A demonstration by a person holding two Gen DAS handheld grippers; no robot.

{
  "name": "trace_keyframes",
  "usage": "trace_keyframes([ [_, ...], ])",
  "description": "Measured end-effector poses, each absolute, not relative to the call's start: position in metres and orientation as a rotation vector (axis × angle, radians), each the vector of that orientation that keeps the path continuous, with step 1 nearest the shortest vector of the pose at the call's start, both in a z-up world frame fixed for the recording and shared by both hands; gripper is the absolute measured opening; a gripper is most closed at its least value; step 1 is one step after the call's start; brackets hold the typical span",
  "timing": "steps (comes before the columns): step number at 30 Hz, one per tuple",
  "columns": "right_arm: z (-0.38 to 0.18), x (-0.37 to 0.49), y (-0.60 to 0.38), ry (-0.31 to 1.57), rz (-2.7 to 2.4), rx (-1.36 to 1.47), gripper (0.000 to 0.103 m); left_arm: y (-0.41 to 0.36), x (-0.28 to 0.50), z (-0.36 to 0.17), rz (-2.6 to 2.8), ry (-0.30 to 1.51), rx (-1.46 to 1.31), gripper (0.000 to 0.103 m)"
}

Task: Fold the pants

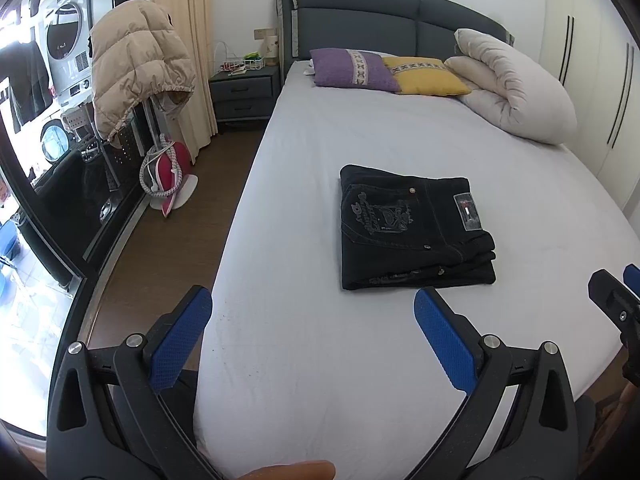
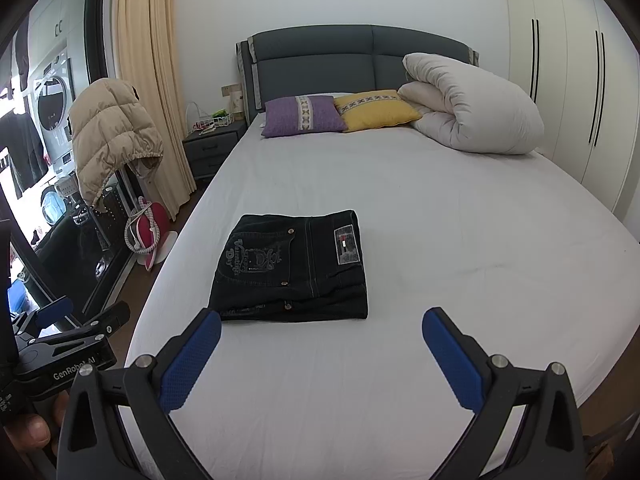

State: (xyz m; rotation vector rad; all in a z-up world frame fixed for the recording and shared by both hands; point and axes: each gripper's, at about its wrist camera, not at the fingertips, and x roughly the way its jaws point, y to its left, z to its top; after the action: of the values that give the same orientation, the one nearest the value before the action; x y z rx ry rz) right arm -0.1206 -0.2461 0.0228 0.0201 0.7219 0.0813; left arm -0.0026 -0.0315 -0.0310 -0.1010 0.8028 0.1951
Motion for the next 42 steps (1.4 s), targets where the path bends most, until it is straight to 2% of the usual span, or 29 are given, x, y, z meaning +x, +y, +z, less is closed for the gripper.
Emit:
trace_keyframes([
  [42, 0.009, -0.125, -0.249, 0.736, 0.091, 0.023, 0.103, -0.029, 0.004, -0.042, 0.161, 0.828, -0.107, 0.103],
])
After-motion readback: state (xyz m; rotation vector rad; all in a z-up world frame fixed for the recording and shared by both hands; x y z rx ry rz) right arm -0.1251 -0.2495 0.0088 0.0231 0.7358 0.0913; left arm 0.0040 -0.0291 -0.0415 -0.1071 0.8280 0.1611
